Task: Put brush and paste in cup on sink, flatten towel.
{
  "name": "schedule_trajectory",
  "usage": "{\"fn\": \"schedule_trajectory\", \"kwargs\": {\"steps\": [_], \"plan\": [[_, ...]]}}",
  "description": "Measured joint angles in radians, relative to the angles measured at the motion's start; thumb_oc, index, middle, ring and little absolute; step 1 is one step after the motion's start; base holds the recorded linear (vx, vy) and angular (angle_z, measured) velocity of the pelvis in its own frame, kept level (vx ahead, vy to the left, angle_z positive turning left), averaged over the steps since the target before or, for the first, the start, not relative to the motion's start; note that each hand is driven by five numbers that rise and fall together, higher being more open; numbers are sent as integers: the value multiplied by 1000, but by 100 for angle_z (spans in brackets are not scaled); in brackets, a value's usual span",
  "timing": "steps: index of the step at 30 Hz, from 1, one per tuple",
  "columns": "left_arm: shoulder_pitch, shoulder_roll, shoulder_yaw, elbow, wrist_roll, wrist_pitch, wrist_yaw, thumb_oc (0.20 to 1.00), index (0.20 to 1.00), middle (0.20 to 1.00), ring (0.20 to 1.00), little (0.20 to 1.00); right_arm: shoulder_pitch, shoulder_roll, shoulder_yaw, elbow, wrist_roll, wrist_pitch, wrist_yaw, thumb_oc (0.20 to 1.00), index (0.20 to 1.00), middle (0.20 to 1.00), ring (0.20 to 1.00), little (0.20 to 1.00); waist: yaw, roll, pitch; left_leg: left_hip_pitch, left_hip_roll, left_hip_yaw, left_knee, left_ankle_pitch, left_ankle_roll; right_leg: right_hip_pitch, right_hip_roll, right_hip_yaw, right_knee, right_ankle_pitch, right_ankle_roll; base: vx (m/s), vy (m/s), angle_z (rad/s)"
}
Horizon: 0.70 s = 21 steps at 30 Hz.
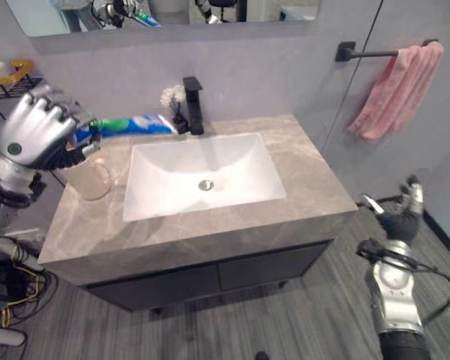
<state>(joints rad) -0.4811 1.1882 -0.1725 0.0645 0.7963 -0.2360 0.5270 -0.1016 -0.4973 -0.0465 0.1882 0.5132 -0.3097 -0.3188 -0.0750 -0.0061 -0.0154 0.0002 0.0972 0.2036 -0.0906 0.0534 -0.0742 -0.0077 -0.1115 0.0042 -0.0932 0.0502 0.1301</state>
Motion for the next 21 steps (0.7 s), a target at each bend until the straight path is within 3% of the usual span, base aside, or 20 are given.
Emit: {"fn": "schedule_trajectory", "kwargs": {"steps": [4,6,11,13,21], "plan": [[-118,0,-66,15,-5,34,17,200,200,200,200,200,-58,29,152,-31,215,0,97,1000,1000,1000,1000,1000,8,3,-2,0,0,-1,0,0,0,1,0,-1,2,0,0,1,-1,1],[-194,-2,-127,27,-11,68,19,200,200,200,200,200,-133,86,233,-28,385,2,111,1000,1000,1000,1000,1000,11,3,-3,0,2,-2,0,0,0,3,0,-5,2,0,0,0,0,0],[-285,-48,-134,4,-48,99,74,200,200,200,200,200,-312,193,385,-20,605,1,170,1000,1000,1000,1000,1000,24,6,-4,0,3,0,0,0,0,1,1,-3,0,-1,-1,1,0,-1],[-364,-63,-181,2,-54,120,101,200,200,200,200,200,-386,244,432,-8,683,1,179,1000,1000,1000,1000,1000,40,6,-4,-2,4,0,0,0,0,-2,2,-3,0,-2,-2,0,0,0],[-560,-104,-318,-10,-93,138,151,200,200,200,200,200,-633,311,533,124,690,0,190,1000,1000,1000,1000,1000,76,8,-13,-24,4,-5,1,1,-1,-21,2,-8,7,-2,-3,3,-1,1]]}}
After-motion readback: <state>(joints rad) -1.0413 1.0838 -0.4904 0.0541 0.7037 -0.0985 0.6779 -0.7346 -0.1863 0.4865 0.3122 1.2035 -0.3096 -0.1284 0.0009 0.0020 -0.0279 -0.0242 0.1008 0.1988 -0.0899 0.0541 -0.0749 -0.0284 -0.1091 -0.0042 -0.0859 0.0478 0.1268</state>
